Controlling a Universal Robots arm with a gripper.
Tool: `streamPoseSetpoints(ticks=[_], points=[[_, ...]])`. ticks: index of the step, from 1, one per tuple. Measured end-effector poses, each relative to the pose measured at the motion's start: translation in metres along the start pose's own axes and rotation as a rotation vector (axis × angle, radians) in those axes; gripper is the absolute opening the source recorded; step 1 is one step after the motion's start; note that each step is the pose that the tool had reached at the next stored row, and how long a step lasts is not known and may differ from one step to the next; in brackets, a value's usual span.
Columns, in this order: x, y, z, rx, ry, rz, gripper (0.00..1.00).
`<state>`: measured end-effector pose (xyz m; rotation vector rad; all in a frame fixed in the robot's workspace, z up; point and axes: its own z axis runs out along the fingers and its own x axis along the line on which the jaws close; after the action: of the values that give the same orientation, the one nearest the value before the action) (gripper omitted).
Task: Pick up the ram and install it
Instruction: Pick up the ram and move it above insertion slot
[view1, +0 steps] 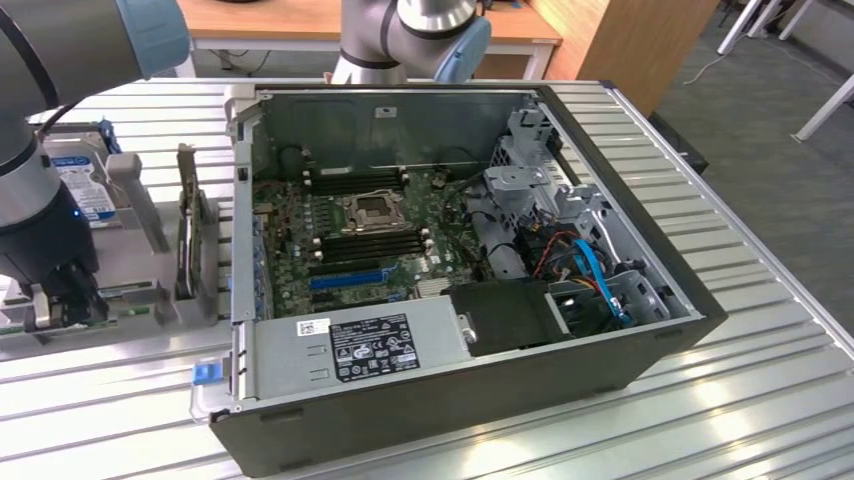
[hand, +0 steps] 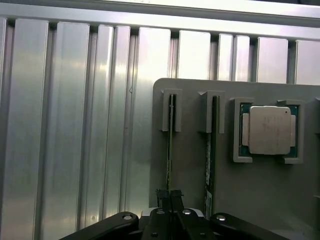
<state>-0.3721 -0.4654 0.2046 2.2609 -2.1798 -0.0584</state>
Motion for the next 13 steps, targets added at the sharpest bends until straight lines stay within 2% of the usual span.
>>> streamPoseSetpoints(ticks=[13], points=[[-0.001,0.0005,-0.0202,0.0001,-0.0001,0.000,0.12]])
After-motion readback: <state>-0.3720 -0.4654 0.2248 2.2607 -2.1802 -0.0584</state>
